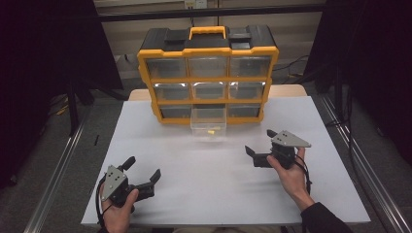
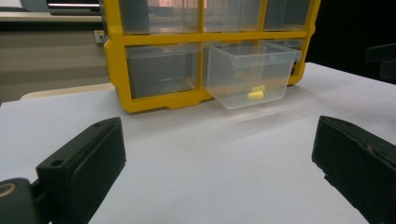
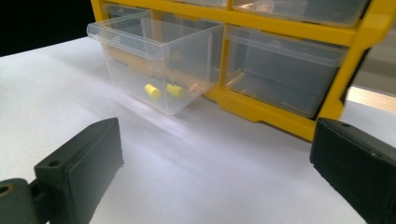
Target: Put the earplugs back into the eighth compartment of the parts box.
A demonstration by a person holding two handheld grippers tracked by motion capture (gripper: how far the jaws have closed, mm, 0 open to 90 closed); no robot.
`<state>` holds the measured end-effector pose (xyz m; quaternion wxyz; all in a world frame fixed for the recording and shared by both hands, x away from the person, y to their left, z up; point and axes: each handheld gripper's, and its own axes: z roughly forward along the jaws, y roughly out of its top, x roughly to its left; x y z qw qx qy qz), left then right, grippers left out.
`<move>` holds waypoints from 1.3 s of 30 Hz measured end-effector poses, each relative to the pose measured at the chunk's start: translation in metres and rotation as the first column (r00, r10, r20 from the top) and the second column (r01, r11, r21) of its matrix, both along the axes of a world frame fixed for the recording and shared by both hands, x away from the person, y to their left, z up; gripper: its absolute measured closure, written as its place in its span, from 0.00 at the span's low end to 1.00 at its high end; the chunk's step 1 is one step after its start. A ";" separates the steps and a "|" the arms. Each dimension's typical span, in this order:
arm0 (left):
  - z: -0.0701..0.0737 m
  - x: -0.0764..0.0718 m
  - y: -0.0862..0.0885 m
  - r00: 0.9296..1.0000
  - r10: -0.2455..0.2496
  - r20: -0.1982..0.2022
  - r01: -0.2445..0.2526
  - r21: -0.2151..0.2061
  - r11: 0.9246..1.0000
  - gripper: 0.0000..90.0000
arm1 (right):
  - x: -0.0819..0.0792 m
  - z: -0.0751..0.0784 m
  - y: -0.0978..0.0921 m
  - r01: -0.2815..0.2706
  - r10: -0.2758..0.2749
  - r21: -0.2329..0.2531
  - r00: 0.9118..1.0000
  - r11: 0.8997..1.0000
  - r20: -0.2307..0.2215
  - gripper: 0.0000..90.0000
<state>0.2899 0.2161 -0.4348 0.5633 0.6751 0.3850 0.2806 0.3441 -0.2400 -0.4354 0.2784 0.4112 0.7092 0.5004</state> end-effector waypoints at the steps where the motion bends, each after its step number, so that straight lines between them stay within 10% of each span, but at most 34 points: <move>1: 0.000 0.000 0.000 1.000 0.003 0.003 -0.003 -0.006 1.000 0.03 | -0.003 0.000 -0.002 0.008 -0.008 0.004 1.000 1.000 0.008 0.02; 18: 0.000 -0.002 0.002 1.000 0.031 -0.002 -0.031 -0.007 0.999 0.03 | -0.051 -0.002 -0.040 0.122 -0.125 0.072 0.991 0.990 0.049 0.01; 39: 0.001 -0.006 0.009 0.999 0.048 0.005 -0.048 -0.009 0.999 0.03 | -0.075 -0.009 -0.059 0.199 -0.205 0.087 0.977 0.976 0.065 0.02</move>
